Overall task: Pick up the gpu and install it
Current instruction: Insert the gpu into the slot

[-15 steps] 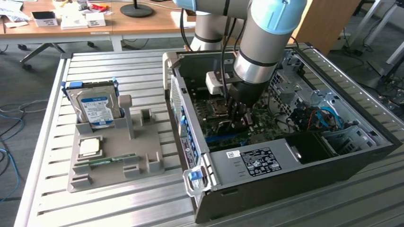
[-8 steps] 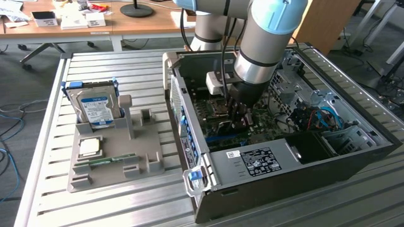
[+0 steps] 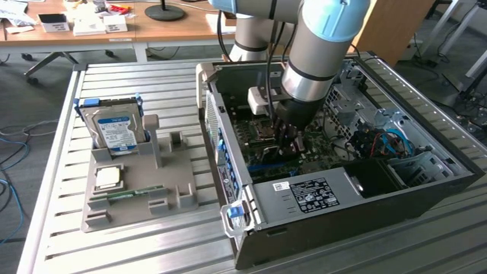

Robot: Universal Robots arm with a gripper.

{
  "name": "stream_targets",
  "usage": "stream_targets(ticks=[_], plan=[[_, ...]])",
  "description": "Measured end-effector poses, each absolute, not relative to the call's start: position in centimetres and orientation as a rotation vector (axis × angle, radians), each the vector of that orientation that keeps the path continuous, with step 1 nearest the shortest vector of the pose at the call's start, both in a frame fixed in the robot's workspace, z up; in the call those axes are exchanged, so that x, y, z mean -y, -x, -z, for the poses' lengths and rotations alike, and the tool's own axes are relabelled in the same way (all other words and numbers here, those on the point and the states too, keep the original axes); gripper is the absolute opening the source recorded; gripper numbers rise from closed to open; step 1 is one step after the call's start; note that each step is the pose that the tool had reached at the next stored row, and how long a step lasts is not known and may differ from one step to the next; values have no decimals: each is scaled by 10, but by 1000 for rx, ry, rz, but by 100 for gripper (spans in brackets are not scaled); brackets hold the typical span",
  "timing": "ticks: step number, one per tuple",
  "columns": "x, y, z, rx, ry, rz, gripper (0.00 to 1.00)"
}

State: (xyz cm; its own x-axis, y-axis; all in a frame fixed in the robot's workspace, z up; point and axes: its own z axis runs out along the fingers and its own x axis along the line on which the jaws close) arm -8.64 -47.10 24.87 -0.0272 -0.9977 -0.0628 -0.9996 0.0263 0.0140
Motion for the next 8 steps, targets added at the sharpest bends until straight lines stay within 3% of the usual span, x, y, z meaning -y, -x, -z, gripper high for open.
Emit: stream_targets(ticks=[8], plan=[[469, 87, -246, -2226, 2166, -83, 27]])
